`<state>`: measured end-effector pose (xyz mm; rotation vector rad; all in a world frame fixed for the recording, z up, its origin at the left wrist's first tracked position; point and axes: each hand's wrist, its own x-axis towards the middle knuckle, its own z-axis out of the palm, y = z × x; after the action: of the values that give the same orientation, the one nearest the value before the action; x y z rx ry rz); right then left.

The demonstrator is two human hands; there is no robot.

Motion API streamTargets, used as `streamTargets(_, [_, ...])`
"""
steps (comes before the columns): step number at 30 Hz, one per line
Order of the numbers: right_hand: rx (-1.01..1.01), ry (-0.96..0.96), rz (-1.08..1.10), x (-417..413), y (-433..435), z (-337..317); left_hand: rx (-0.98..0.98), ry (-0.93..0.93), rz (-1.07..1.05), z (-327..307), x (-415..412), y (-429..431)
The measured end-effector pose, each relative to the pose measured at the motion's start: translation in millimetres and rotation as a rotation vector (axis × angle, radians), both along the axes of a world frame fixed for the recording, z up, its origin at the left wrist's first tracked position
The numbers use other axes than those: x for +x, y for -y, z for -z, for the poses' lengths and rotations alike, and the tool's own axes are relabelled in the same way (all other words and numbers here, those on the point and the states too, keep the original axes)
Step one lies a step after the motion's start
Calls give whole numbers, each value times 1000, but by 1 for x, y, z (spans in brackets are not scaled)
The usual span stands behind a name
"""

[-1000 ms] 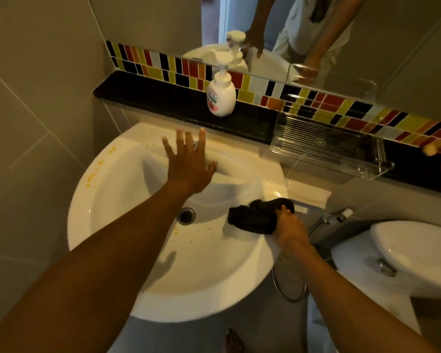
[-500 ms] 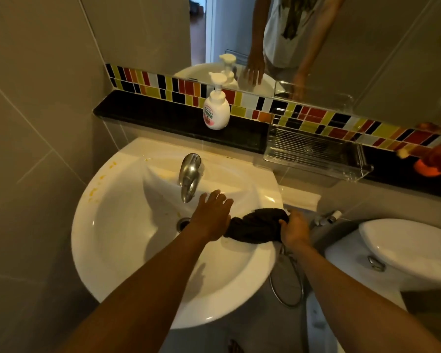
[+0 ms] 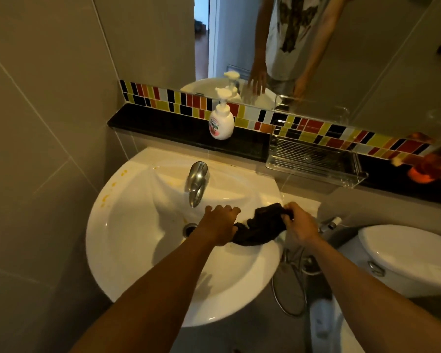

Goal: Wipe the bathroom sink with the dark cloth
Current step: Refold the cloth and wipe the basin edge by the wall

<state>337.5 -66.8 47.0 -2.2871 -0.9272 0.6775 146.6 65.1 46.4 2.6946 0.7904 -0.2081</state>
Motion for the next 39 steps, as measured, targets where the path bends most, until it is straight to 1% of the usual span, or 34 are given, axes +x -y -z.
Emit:
streamTargets(2, [64, -14, -155, -9, -8, -28, -92, 151, -46, -10, 0, -1])
streamTargets(4, [96, 14, -279, -19, -18, -56, -220, 299, -108, -25, 2, -4])
streamTargets(8, [151, 45, -417, -44, -34, -113, -374, 463, -200, -59, -4, -15])
streamTargets(11, [150, 82, -486, -61, -44, -153, -432, 533, -214, -80, -18, -23])
streamTargets(16, [176, 60, -499, -94, -60, -207, -624, 543, -260, -102, -60, -31])
streamTargets(18, [134, 147, -520, -109, -71, -217, -663, 578, -282, -107, -79, -33])
streamTargets(21, [31, 403, -556, -127, -90, -225, -659, 634, -329, -112, -110, -36])
streamTargets(24, [-47, 502, -595, -144, -106, -225, -637, 625, -361, -114, -154, -39])
streamTargets(27, [-57, 476, -621, -162, -117, -217, -602, 583, -376, -120, -204, -45])
streamTargets(30, [-121, 491, -694, -186, -128, -204, -549, 567, -448, -133, -252, -58])
streamTargets(32, [-129, 460, -732, -203, -134, -196, -513, 566, -503, -144, -284, -66])
streamTargets(35, [-117, 402, -775, -230, -142, -187, -402, 550, -547, -154, -323, -77])
streamTargets(39, [-114, 394, -818, -263, -151, -173, -282, 454, -573, -157, -363, -83])
